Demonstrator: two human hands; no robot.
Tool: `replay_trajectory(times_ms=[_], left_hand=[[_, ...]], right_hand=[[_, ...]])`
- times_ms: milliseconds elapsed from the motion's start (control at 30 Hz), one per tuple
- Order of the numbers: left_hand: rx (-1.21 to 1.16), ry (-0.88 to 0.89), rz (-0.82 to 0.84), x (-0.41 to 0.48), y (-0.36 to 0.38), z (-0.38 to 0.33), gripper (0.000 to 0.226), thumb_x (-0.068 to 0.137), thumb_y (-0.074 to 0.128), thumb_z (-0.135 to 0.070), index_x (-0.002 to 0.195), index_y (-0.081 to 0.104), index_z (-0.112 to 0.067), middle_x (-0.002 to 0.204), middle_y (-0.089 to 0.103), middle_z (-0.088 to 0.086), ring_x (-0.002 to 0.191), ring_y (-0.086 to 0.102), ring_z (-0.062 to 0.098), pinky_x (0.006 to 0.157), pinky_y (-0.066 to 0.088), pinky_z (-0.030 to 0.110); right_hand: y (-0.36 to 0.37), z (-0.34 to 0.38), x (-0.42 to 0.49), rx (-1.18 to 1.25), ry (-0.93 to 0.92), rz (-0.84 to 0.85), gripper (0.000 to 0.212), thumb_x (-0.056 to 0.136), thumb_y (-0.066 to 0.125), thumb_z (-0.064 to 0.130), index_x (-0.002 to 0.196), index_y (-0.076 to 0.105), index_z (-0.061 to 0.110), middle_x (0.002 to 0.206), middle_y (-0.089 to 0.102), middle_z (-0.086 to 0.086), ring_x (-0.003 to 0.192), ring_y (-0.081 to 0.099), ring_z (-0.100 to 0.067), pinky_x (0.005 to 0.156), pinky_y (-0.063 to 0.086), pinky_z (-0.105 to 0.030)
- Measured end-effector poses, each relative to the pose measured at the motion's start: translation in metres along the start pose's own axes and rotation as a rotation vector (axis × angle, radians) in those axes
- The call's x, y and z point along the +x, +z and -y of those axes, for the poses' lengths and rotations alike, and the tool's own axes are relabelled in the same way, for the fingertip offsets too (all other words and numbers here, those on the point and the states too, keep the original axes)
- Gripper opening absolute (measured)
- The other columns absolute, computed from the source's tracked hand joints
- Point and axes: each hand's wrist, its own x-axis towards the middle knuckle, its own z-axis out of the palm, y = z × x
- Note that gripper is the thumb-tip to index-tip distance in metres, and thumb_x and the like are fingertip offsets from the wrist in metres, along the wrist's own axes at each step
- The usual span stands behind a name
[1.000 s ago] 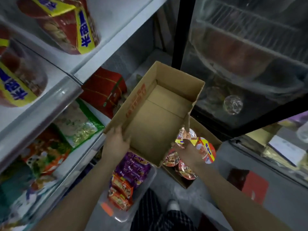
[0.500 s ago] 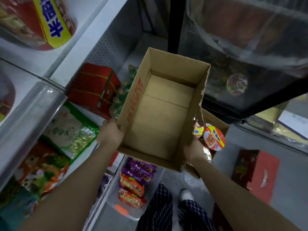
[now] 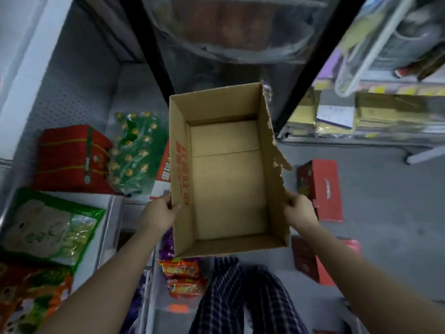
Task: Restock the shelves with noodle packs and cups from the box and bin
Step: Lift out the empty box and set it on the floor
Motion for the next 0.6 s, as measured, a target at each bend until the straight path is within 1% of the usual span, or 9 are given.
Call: replay_trajectory(times_ms=[67, 100, 133, 233, 300, 333, 433, 533, 600], left_hand=[[0.073, 0.137, -0.023, -0.019, 0.008, -0.026, 0.021, 0.094, 0.063, -0.032, 0.105, 0.066, -0.014, 0.090, 0.072, 0.007, 0.083, 0.068, 0.026, 0.066, 0.050, 0.031], [0.083, 0.211, -0.017, -0.030, 0.012, -0.040, 0.021, 0.094, 0.063, -0.029, 0.105, 0.066, -0.011, 0.091, 0.072, 0.008, 0.083, 0.067, 0.026, 0.065, 0.045, 0.030], [0.094, 0.266, 0.000, -0.042, 0.016, -0.055, 0.021, 0.095, 0.062, -0.027, 0.105, 0.066, -0.009, 0.089, 0.071, 0.008, 0.082, 0.066, 0.026, 0.064, 0.042, 0.029], [0.109, 0.419, 0.005, -0.082, 0.032, -0.096, 0.019, 0.096, 0.060, -0.022, 0.107, 0.063, -0.007, 0.076, 0.062, 0.003, 0.072, 0.061, 0.025, 0.060, 0.041, 0.031], [0.152, 0.518, 0.019, -0.110, 0.042, -0.121, 0.019, 0.096, 0.059, -0.024, 0.108, 0.063, -0.009, 0.076, 0.065, 0.004, 0.073, 0.063, 0.028, 0.061, 0.047, 0.035], [0.173, 0.562, 0.035, -0.127, 0.047, -0.131, 0.017, 0.096, 0.059, -0.024, 0.105, 0.062, -0.010, 0.078, 0.067, 0.005, 0.075, 0.064, 0.029, 0.063, 0.048, 0.035], [0.208, 0.690, 0.065, -0.177, 0.066, -0.150, 0.011, 0.093, 0.060, -0.026, 0.092, 0.056, -0.016, 0.070, 0.061, 0.001, 0.068, 0.059, 0.024, 0.057, 0.039, 0.034], [0.284, 0.822, 0.111, -0.230, 0.092, -0.156, 0.010, 0.090, 0.062, -0.030, 0.091, 0.059, -0.020, 0.065, 0.058, -0.002, 0.060, 0.056, 0.015, 0.054, 0.043, 0.033], [0.329, 0.892, 0.169, -0.265, 0.111, -0.152, 0.013, 0.089, 0.063, -0.029, 0.087, 0.059, -0.018, 0.065, 0.059, -0.001, 0.060, 0.057, 0.017, 0.058, 0.048, 0.036]], right_hand=[[-0.024, -0.025, -0.026, 0.026, 0.022, -0.070, 0.039, 0.090, 0.049, -0.003, 0.117, 0.070, 0.017, 0.086, 0.068, 0.004, 0.070, 0.061, -0.010, 0.062, 0.049, -0.019], [-0.036, -0.039, -0.041, 0.054, 0.043, -0.104, 0.040, 0.088, 0.050, -0.006, 0.112, 0.071, 0.018, 0.083, 0.067, 0.005, 0.067, 0.059, -0.007, 0.056, 0.045, -0.012], [-0.046, -0.053, -0.057, 0.068, 0.071, -0.136, 0.041, 0.087, 0.051, -0.008, 0.110, 0.071, 0.020, 0.083, 0.067, 0.004, 0.068, 0.059, -0.008, 0.052, 0.041, -0.010], [-0.074, -0.097, -0.109, 0.086, 0.146, -0.214, 0.037, 0.087, 0.053, -0.006, 0.111, 0.070, 0.017, 0.086, 0.065, 0.002, 0.083, 0.061, -0.017, 0.057, 0.038, -0.020], [-0.087, -0.130, -0.145, 0.097, 0.204, -0.266, 0.030, 0.088, 0.053, -0.003, 0.106, 0.069, 0.016, 0.079, 0.066, 0.000, 0.078, 0.064, -0.020, 0.058, 0.041, -0.020], [-0.092, -0.147, -0.168, 0.104, 0.246, -0.294, 0.027, 0.088, 0.054, 0.000, 0.106, 0.069, 0.014, 0.081, 0.067, -0.004, 0.080, 0.064, -0.023, 0.063, 0.043, -0.025], [-0.095, -0.194, -0.245, 0.201, 0.318, -0.379, 0.031, 0.088, 0.055, 0.000, 0.113, 0.069, 0.010, 0.104, 0.071, -0.008, 0.100, 0.066, -0.027, 0.073, 0.044, -0.029], [-0.082, -0.236, -0.332, 0.286, 0.410, -0.448, 0.030, 0.088, 0.053, 0.000, 0.109, 0.071, 0.012, 0.101, 0.073, -0.006, 0.097, 0.067, -0.024, 0.077, 0.050, -0.031], [-0.067, -0.262, -0.388, 0.343, 0.464, -0.486, 0.030, 0.087, 0.053, -0.002, 0.106, 0.072, 0.013, 0.095, 0.072, -0.003, 0.091, 0.067, -0.021, 0.070, 0.048, -0.025]])
